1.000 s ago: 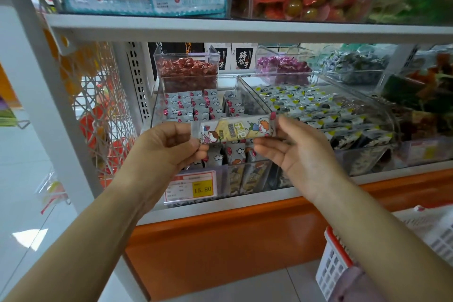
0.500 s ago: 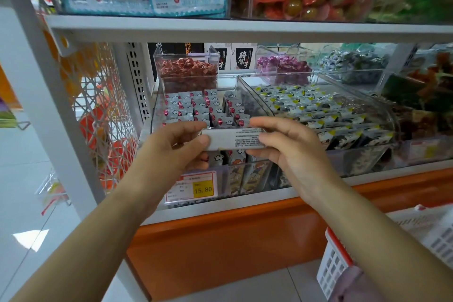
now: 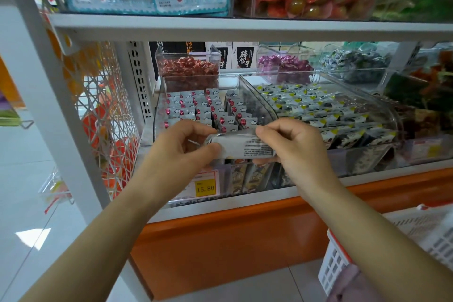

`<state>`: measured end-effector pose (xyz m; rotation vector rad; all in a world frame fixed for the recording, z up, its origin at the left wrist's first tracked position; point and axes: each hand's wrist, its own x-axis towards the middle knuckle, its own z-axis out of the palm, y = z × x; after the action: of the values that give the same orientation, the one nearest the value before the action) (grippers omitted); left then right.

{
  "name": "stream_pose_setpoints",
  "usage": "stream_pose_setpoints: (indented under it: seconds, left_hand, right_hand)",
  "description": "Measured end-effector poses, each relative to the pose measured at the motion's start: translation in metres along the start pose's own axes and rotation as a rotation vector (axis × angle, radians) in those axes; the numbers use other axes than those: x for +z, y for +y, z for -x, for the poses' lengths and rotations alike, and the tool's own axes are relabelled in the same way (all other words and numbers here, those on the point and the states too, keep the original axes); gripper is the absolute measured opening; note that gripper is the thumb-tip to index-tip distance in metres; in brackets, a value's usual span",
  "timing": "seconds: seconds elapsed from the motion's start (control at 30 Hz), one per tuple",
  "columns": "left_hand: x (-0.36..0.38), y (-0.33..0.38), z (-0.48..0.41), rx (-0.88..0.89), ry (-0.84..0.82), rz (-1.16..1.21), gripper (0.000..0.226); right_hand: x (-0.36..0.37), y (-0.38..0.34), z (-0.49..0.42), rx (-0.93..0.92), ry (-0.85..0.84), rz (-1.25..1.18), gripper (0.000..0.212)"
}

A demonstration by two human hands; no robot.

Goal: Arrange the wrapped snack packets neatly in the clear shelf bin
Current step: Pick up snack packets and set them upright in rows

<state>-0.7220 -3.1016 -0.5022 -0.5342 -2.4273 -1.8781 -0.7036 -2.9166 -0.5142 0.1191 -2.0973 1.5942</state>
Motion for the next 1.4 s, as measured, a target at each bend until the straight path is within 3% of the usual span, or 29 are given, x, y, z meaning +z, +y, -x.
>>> stream_pose_setpoints:
  seconds: [0.37, 0.6, 0.7, 0.77, 0.83, 0.93, 1.0, 1.17, 1.27, 1.4]
  left_hand:
    - [-0.003, -0.005, -0.004, 0.025, 0.101, -0.129, 0.022]
    - [-0.002, -0.007, -0.006, 0.003, 0.153, -0.141, 0.023]
    - [-0.004, -0.007, -0.008, -0.063, 0.209, -0.097, 0.028]
    - [-0.003, -0.005, -0.008, -0.08, 0.207, -0.075, 0.03]
    - [-0.004, -0.002, -0.008, -0.046, 0.184, -0.087, 0.028]
    - [-0.007, -0.002, -0.017, 0.125, 0.212, -0.311, 0.025]
    - [-0.009, -0.006, -0.03, 0.173, 0.196, -0.505, 0.043]
    - [0.003, -0.018, -0.074, -0.062, -0.071, -0.964, 0.071]
    - [0.006, -0.021, -0.088, -0.21, -0.137, -1.063, 0.079]
    - [0.009, -0.015, -0.078, -0.242, -0.109, -1.098, 0.08]
  right_hand:
    - [0.004, -0.006, 0.005, -0.081, -0.089, 0.114, 0.018]
    - [0.003, -0.005, 0.003, -0.014, -0.168, 0.011, 0.009]
    - [-0.001, -0.001, -0.001, 0.023, -0.312, 0.024, 0.038]
    - [-0.001, -0.001, -0.004, -0.009, -0.331, 0.029, 0.043]
    - [0.0, 0.0, -0.006, -0.013, -0.29, -0.048, 0.035]
    - [0.003, 0.004, -0.013, -0.02, -0.094, -0.063, 0.019]
    - [0.005, 0.005, -0.019, -0.037, 0.031, -0.001, 0.025]
    - [0.014, 0.009, -0.028, -0.03, 0.128, 0.016, 0.031]
    - [0.017, 0.013, -0.03, -0.018, 0.158, 0.112, 0.033]
    - [0.019, 0.011, -0.031, -0.026, 0.174, 0.06, 0.027]
